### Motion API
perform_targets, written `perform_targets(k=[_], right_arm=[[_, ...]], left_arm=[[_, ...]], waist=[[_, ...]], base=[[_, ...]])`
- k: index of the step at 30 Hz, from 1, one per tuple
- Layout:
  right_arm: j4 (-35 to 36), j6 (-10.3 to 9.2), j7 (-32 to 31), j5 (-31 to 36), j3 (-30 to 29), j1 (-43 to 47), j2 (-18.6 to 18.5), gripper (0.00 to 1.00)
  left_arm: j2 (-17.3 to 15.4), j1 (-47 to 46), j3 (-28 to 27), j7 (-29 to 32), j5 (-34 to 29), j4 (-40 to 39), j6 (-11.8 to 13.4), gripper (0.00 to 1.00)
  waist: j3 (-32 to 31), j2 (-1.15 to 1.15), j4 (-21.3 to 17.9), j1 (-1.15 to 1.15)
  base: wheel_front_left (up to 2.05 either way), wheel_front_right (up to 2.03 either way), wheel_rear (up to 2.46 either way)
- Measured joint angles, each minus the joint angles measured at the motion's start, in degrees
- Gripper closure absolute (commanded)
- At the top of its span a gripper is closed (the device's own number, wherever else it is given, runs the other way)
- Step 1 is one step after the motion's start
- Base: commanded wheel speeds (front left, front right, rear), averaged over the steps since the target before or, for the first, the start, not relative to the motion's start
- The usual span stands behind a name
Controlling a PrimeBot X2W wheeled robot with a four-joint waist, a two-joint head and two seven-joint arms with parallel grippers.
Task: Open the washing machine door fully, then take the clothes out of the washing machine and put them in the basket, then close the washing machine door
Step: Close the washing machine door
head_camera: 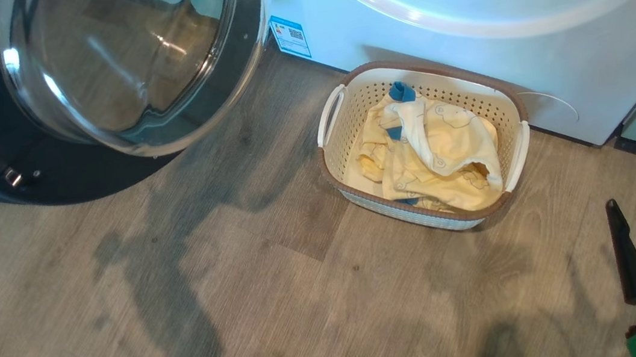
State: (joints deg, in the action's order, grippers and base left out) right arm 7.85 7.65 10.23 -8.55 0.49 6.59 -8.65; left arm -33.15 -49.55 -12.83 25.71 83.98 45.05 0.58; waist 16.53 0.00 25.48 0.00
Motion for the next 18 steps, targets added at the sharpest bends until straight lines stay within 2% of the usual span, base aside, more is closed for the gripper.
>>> perform_targets(k=[10,18], right_arm=[[-0.12,0.00,-0.16,-0.01,0.07,-0.01,0.00,0.00],[-0.82,0.00,-0.14,-0.01,0.23,0.00,0.01,0.00]], left_arm=[[0.29,0.03,-0.02,5.80,2.87,-0.54,-0.67,1.00],[1.88,0.51,0.04,10.24,4.93,-3.61,-0.56,1.00]], waist=[[-0.72,0.00,0.36,0.00],[-1.76,0.00,0.49,0.00]], base=[[0.00,0.00,0.00],[0.00,0.00,0.00]])
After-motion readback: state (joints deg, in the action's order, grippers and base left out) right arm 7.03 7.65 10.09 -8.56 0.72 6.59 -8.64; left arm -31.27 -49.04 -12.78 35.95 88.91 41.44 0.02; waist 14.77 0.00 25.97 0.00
